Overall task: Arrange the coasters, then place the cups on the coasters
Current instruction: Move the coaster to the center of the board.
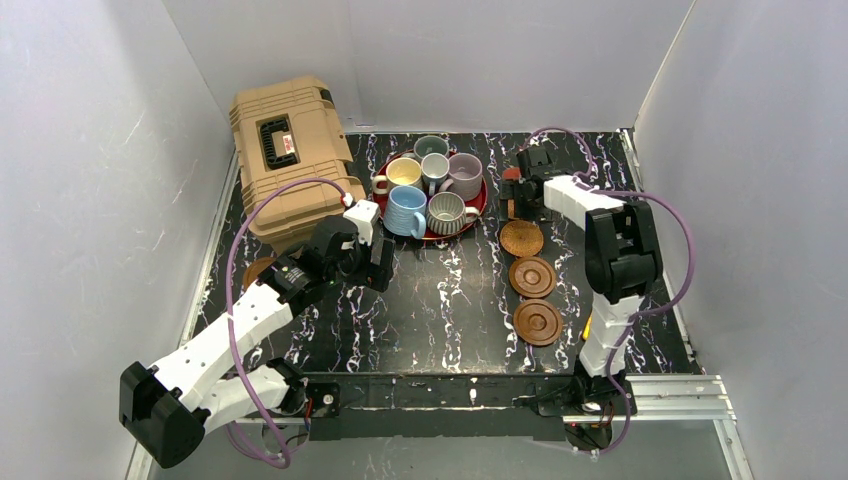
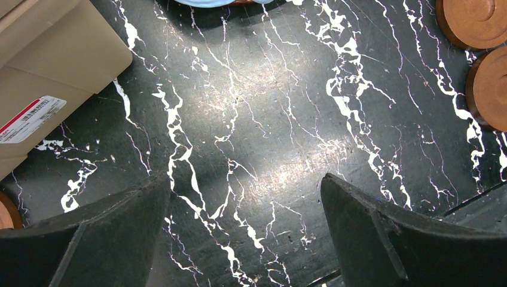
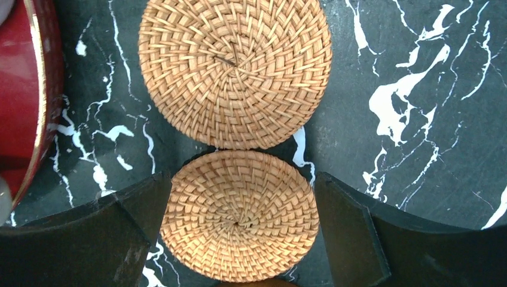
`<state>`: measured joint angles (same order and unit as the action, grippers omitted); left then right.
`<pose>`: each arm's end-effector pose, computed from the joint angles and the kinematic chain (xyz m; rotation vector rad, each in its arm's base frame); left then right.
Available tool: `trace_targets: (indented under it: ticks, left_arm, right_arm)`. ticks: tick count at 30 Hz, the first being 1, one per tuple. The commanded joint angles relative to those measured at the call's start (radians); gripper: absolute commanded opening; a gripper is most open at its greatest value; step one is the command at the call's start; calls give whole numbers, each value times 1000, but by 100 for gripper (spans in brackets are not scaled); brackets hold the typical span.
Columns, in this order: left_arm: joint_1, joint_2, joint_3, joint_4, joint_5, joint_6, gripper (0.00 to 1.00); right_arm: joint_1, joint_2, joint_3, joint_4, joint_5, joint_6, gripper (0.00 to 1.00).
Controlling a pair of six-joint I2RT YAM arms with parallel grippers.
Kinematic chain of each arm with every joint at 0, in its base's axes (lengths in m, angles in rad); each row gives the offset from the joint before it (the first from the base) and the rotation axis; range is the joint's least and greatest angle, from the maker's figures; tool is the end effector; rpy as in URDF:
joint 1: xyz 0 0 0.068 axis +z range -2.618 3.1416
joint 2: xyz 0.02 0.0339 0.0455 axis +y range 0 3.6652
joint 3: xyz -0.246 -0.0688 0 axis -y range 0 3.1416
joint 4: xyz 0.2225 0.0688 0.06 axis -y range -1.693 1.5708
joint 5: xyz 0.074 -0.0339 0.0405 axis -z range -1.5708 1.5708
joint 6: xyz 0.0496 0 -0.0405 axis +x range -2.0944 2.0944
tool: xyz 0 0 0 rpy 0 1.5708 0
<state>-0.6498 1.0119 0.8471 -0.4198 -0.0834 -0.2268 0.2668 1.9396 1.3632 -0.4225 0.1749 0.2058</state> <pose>0.1791 -0.1309 0.2766 0.4103 2.1438 -0.4152 0.3827 0.0957 0.1687 -0.0120 2.5469 -0.0418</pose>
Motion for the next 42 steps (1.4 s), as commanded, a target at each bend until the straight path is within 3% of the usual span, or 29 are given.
trace_targets:
  ticks: [1, 17, 29, 42]
  left_arm:
    - [3, -11, 25, -16, -9, 11, 96]
    - [3, -4, 27, -15, -1, 13, 96]
    - [3, 1, 29, -14, 4, 14, 96]
    - [3, 8, 29, -14, 5, 13, 96]
  right_arm:
    - [1, 44, 70, -37, 17, -7, 98]
    - [6, 150, 139, -44, 85, 52, 98]
    - [1, 182, 161, -44, 118, 82, 87]
    - [-14, 214, 186, -31, 98, 86, 84]
